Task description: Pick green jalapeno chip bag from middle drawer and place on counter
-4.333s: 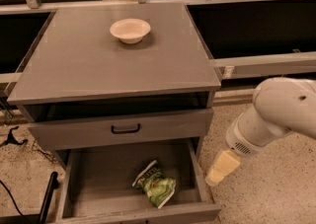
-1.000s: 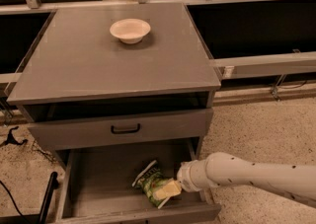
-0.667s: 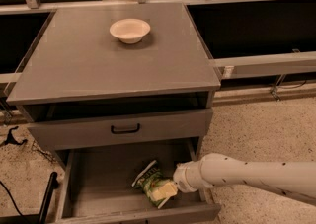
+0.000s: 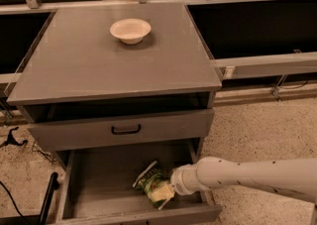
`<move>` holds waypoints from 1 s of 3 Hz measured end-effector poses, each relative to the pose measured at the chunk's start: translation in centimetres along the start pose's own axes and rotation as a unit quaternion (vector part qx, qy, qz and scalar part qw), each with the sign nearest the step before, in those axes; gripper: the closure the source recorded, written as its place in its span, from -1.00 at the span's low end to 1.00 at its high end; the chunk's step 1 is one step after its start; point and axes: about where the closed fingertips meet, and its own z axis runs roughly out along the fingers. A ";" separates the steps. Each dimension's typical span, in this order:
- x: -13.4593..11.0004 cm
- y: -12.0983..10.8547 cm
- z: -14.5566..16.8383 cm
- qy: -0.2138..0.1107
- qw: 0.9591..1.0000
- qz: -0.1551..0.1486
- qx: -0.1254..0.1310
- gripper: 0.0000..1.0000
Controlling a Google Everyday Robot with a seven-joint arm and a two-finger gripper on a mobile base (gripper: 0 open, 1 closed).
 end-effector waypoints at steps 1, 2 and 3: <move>0.8 -0.5 0.8 0.002 1.000 -0.001 0.008 -0.66; 1.8 -1.3 1.8 0.007 1.000 -0.001 0.024 -0.61; 2.4 -1.8 2.3 0.012 0.999 -0.001 0.034 -0.60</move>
Offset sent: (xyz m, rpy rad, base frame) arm 0.0060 -0.0146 -0.0358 -0.0599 -0.0338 -0.0369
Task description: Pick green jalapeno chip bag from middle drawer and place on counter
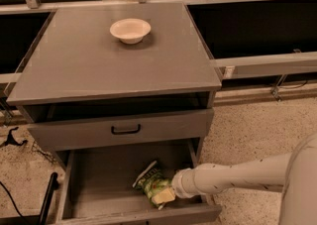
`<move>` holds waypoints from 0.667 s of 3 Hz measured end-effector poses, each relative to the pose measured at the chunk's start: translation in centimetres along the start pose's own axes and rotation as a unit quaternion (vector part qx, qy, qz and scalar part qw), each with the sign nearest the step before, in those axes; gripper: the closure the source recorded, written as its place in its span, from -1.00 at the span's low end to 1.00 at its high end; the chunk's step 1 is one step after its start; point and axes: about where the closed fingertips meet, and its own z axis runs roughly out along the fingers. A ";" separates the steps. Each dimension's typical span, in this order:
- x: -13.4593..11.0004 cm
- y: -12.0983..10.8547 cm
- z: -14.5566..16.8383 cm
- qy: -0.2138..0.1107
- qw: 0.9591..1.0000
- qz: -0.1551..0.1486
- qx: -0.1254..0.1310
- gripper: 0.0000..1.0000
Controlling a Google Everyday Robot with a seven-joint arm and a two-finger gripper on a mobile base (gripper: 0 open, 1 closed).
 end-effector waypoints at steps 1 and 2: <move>0.7 -0.2 0.9 0.011 1.000 0.000 0.003 -0.60; 1.3 0.1 1.8 0.025 1.000 -0.003 0.000 -0.29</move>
Offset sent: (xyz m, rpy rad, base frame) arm -0.0060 0.0047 -0.0332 -0.0648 0.0525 0.0294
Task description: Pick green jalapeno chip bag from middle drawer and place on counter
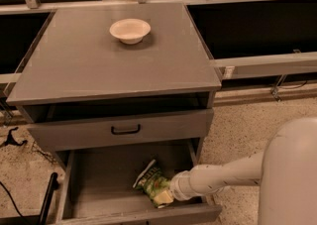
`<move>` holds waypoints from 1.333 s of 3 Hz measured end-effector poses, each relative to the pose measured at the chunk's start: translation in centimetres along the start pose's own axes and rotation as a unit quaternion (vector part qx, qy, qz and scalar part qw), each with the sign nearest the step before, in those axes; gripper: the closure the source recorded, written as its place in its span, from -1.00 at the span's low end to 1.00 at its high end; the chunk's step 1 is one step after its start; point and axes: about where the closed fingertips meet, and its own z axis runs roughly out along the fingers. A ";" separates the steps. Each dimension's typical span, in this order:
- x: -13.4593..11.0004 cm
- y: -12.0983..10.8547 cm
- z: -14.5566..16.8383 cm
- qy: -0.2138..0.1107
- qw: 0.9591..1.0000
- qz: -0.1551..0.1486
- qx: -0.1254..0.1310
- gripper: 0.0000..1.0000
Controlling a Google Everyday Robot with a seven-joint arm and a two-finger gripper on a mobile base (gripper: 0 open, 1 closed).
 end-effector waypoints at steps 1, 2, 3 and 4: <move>0.0 0.0 0.0 0.001 1.000 0.000 0.000 0.17; 0.0 0.0 0.0 0.001 1.000 0.000 0.000 0.64; 0.0 0.0 0.0 0.001 1.000 0.000 0.000 1.00; -0.1 0.0 -0.1 -0.001 1.000 0.000 0.000 1.00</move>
Offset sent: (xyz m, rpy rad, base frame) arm -0.0001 0.0002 -0.0004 -0.0009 0.0006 0.0009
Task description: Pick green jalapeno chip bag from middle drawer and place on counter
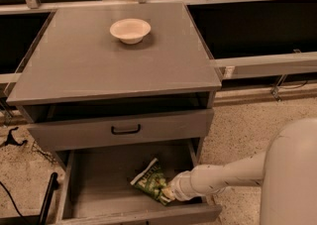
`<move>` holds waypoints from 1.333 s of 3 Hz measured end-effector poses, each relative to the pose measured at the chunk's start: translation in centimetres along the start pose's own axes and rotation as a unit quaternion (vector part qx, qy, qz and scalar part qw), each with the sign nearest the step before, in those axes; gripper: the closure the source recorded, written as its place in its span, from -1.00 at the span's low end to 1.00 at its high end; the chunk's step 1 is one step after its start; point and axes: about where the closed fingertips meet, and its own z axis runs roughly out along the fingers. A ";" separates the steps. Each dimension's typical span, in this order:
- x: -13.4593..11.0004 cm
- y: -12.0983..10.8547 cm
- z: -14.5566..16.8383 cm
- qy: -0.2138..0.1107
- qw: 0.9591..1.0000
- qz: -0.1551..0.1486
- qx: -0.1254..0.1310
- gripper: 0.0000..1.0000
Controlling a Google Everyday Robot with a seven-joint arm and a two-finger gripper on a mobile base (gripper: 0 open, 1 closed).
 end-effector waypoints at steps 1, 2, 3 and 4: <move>-1.7 -0.1 -2.8 -0.014 1.000 -0.021 -0.003 1.00; -3.0 -0.2 -5.5 -0.019 0.999 -0.051 -0.006 1.00; -5.2 -0.3 -9.3 -0.017 0.993 -0.109 -0.029 1.00; -6.4 -0.2 -12.3 -0.005 0.985 -0.163 -0.059 1.00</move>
Offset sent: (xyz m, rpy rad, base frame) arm 0.0085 -0.0178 0.0953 0.0050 -0.1037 0.1402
